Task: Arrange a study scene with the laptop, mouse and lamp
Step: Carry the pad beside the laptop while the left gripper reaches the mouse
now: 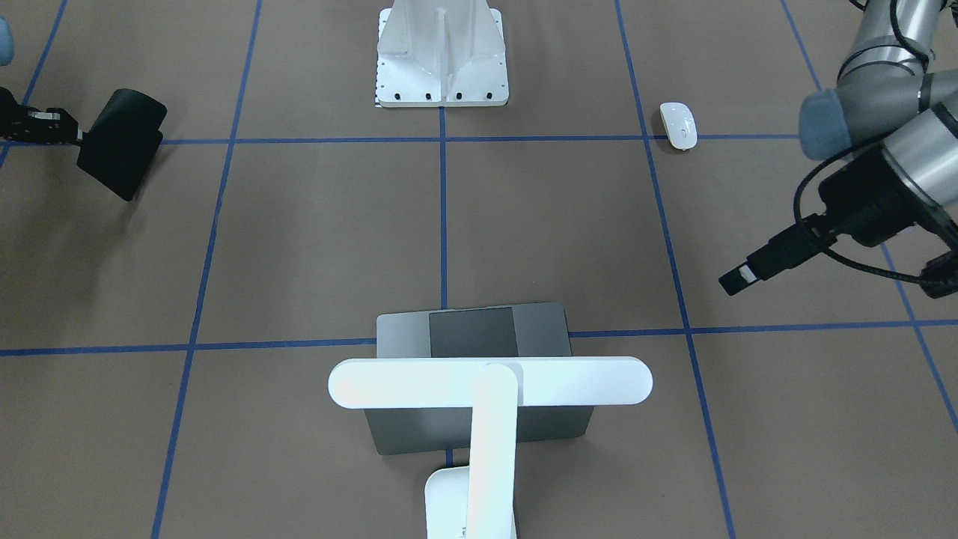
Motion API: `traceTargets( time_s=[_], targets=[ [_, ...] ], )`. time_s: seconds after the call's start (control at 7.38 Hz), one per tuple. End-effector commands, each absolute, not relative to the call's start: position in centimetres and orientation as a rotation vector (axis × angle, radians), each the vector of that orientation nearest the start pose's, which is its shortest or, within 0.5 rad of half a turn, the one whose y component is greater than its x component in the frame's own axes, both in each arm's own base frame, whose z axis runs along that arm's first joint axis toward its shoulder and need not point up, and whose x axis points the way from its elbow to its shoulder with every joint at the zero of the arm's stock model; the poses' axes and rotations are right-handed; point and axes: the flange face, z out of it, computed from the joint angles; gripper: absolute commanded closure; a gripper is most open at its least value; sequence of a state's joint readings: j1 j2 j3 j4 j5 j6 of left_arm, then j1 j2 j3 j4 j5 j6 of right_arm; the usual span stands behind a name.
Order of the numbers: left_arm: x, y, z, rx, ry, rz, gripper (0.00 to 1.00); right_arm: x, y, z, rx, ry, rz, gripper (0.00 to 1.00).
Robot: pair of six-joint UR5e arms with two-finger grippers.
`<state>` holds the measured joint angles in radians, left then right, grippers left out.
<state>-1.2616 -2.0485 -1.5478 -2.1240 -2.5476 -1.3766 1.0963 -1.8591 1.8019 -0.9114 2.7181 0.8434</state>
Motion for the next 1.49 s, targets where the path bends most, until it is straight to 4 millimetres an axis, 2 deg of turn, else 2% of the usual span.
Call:
traceTargets(
  time_s=[0.0, 0.14, 0.27, 0.41, 0.54, 0.68, 0.81, 0.95, 1.08, 1.22, 1.35],
  targets=[
    [12.6, -62.8, 37.0, 0.001, 1.204, -0.364, 0.0, -12.7, -38.4, 53.2, -0.182, -1.221, 0.008, 1.0],
    [12.8, -61.8, 40.5, 0.041, 1.14, -0.36, 0.0, -12.6, -39.7, 50.6, -0.156, -1.2, 0.034, 1.0],
    [13.9, -60.1, 44.5, 0.058, 1.084, -0.293, 0.0, -13.1, -41.4, 47.0, -0.129, -1.161, 0.061, 1.0],
    [14.0, -58.4, 47.6, 0.085, 1.023, -0.263, 0.0, -13.5, -42.6, 44.3, -0.114, -1.133, 0.078, 1.0],
    [15.8, -56.3, 48.8, 0.073, 0.999, -0.233, 0.0, -13.7, -43.6, 42.9, -0.086, -1.105, 0.095, 1.0],
    [16.4, -54.6, 48.8, 0.063, 1.002, -0.211, 0.0, -14.2, -45.2, 41.3, -0.071, -1.073, 0.114, 1.0],
    [17.9, -52.4, 49.4, 0.037, 0.998, -0.182, 0.0, -15.9, -47.1, 39.0, -0.058, -1.022, 0.125, 1.0],
    [19.8, -51.2, 49.0, 0.022, 0.995, -0.158, 0.0, -18.1, -48.5, 37.0, -0.053, -0.946, 0.134, 1.0],
    [22.6, -49.5, 49.6, 0.007, 0.96, -0.146, 0.0, -20.7, -49.7, 35.0, -0.034, -0.871, 0.129, 1.0],
    [24.2, -48.5, 49.8, -0.007, 0.948, -0.133, 0.0, -22.6, -50.5, 33.3, -0.023, -0.821, 0.117, 1.0],
    [24.6, -46.7, 50.5, -0.027, 0.937, -0.117, 0.0, -24.3, -51.2, 31.9, -0.02, -0.809, 0.103, 1.0]
  ],
)
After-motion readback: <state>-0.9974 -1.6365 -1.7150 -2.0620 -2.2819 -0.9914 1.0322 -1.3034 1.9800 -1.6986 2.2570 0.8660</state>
